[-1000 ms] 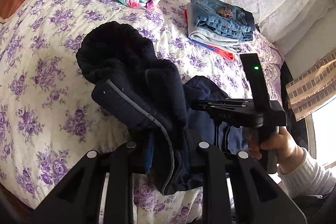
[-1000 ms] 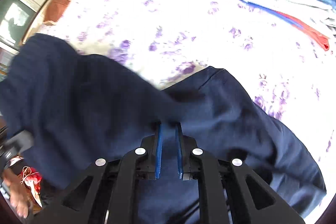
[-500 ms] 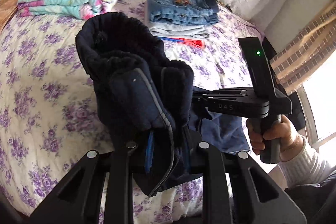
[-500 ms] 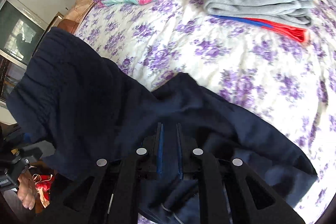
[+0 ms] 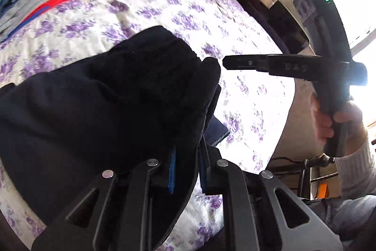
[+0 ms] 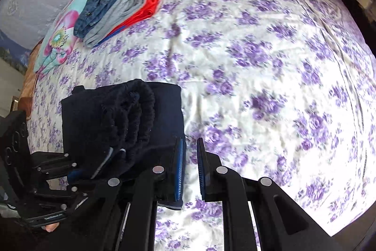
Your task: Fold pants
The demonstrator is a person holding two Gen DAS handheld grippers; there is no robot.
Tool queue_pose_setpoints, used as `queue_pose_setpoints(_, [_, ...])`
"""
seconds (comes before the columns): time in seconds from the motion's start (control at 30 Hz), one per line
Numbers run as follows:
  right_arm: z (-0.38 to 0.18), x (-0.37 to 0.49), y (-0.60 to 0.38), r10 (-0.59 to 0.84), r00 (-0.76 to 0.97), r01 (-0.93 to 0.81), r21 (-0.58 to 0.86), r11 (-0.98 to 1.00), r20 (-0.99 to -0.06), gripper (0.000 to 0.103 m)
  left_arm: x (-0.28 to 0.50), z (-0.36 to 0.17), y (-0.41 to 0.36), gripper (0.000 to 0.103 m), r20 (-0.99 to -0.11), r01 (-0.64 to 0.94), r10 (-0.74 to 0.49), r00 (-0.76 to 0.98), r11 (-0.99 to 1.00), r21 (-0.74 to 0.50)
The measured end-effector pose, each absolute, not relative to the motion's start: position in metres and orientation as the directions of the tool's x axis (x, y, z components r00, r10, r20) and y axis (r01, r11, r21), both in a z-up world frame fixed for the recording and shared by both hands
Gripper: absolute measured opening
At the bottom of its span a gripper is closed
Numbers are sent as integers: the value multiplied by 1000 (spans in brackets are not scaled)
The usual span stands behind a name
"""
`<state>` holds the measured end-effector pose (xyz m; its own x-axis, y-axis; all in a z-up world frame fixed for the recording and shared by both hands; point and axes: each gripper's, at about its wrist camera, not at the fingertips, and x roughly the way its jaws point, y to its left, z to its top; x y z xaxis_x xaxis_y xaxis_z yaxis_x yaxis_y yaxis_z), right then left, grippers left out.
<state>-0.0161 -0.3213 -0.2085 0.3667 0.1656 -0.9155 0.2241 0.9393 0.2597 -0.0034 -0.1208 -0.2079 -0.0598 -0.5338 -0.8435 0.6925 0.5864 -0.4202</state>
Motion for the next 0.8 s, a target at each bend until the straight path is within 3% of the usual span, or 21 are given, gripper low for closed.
queue_pose_setpoints(0.17, [-226, -29, -332, 201, 343, 250, 295, 922, -918, 14, -9, -228, -135, 15, -861, 712, -496, -111, 565, -417])
queue_pose_setpoints(0.27, [-226, -26, -328, 305, 340, 219, 390, 894, -890, 18, -10, -237, -136, 17, -861, 704, -494, -122, 569, -426])
queue_pose_setpoints(0.3, [-222, -24, -325, 334, 345, 202, 417, 886, -877, 35, -11, -237, -137, 17, -861, 705, -494, -120, 568, -425])
queue_pose_setpoints(0.37, [-209, -22, -316, 362, 369, 164, 443, 881, -856, 60, -14, -236, -138, 21, -861, 710, -497, -108, 568, -416])
queue_pose_setpoints(0.4, [-204, -21, -312, 375, 373, 142, 451, 881, -849, 62, -15, -235, -138, 30, -857, 710, -503, -111, 563, -423])
queue_pose_setpoints(0.43, [-201, -19, -307, 391, 364, 118, 458, 881, -845, 62, -14, -236, -134, 43, -847, 702, -515, -129, 557, -445])
queue_pose_setpoints(0.5, [-207, -15, -297, 394, 324, 98, 445, 890, -860, 63, -18, -234, -137, 51, -842, 695, -521, -140, 554, -458])
queue_pose_setpoints(0.7, [-261, 5, -284, 497, 223, 113, 529, 841, -839, 61, -17, -205, -121, 53, -821, 667, -558, -119, 568, -482])
queue_pose_setpoints(0.77, [-275, 8, -281, 555, 214, 129, 587, 799, -804, 43, -11, -191, -99, 56, -814, 635, -578, -61, 607, -478])
queue_pose_setpoints(0.8, [-274, 8, -280, 554, 225, 123, 587, 800, -802, 38, -7, -185, -82, 63, -817, 605, -577, -16, 645, -467])
